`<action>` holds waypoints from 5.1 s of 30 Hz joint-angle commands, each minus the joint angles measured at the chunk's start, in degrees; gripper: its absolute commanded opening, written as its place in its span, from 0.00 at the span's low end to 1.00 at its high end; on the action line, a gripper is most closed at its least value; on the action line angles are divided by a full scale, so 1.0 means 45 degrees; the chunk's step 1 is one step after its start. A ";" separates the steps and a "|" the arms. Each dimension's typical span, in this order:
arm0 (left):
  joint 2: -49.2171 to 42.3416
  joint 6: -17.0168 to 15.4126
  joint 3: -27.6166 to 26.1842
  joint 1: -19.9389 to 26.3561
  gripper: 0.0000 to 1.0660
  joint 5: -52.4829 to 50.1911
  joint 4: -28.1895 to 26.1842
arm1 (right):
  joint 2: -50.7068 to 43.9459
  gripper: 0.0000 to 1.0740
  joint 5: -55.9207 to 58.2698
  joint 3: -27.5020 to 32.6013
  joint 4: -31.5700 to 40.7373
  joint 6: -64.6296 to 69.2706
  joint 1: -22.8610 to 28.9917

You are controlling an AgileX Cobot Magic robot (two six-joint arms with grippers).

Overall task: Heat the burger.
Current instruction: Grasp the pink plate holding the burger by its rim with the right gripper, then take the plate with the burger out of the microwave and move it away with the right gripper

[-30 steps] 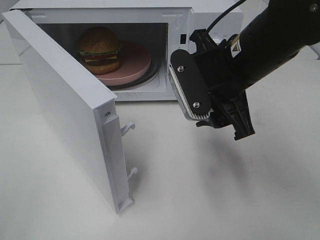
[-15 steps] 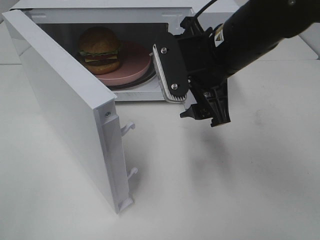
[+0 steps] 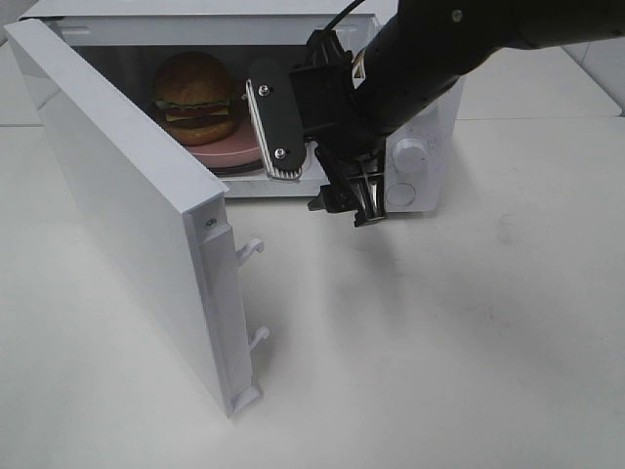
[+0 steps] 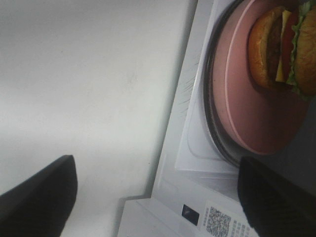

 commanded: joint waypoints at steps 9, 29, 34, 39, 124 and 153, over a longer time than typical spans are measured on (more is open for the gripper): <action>-0.0216 -0.0013 0.0013 0.0064 0.94 0.0025 -0.0051 | 0.1439 0.81 0.0280 -0.1604 -0.0700 0.1324 0.0076; -0.0216 -0.0013 0.0013 0.0064 0.94 0.0025 -0.0051 | 0.3845 0.82 0.0700 -0.4380 -0.1070 0.2470 0.0216; -0.0216 -0.0013 0.0013 0.0064 0.94 0.0025 -0.0051 | 0.4545 0.82 0.0675 -0.5118 -0.1070 0.2470 0.0216; -0.0216 -0.0013 0.0013 0.0064 0.94 0.0025 -0.0051 | 0.4877 0.82 0.0586 -0.5500 -0.1070 0.2534 0.0216; -0.0216 -0.0025 0.0013 0.0064 0.94 0.0025 -0.0038 | 0.8238 0.00 0.2572 -1.0084 0.0076 0.1210 0.0369; -0.0216 -0.0025 0.0013 0.0064 0.94 0.0025 -0.0051 | 0.3438 0.00 -0.1108 -0.3285 0.3119 -0.4991 -0.0267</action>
